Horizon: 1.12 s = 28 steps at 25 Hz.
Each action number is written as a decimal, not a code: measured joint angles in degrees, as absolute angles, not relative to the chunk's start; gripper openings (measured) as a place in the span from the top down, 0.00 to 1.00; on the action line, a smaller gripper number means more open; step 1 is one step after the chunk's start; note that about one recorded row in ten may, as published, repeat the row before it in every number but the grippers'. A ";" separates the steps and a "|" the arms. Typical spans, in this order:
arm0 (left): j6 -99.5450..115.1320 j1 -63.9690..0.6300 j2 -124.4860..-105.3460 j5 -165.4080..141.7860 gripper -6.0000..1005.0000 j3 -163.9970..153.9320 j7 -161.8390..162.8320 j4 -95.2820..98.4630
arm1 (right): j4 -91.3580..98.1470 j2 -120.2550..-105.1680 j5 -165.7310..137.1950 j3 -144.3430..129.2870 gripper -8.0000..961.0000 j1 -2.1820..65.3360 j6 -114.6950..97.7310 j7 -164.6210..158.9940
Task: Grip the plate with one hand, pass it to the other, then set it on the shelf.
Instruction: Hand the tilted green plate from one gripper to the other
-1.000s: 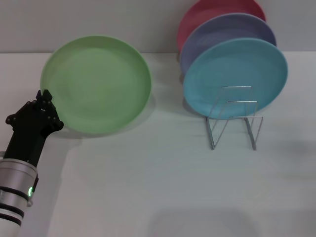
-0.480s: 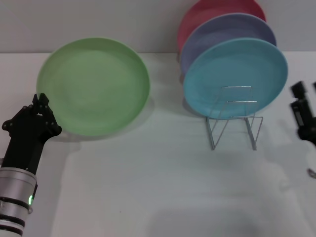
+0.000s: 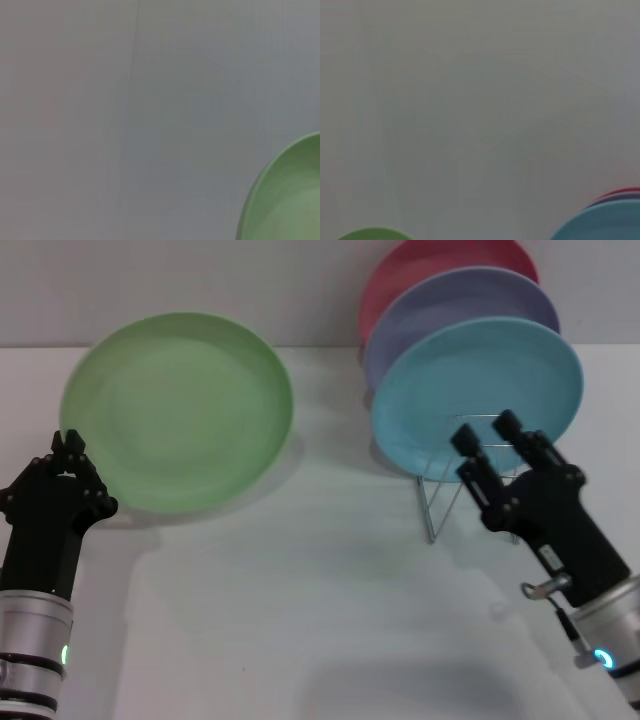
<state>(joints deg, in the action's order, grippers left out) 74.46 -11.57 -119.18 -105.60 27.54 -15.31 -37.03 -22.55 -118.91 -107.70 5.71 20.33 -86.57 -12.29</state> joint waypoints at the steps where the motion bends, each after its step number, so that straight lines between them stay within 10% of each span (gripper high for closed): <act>1: 75.05 -11.58 -119.18 -104.76 0.96 26.92 -15.70 -37.24 | -22.86 -118.93 -107.71 5.50 0.43 20.90 -85.70 -12.28; 28: 78.14 -11.63 -119.18 -100.53 0.96 22.16 -19.67 -37.88 | -30.14 -119.58 -108.75 7.82 0.43 29.67 -67.24 -5.58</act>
<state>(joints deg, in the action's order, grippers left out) 78.14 -11.63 -119.18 -100.53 22.16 -19.67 -37.88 -30.14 -119.58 -108.75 7.82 29.67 -67.24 -5.58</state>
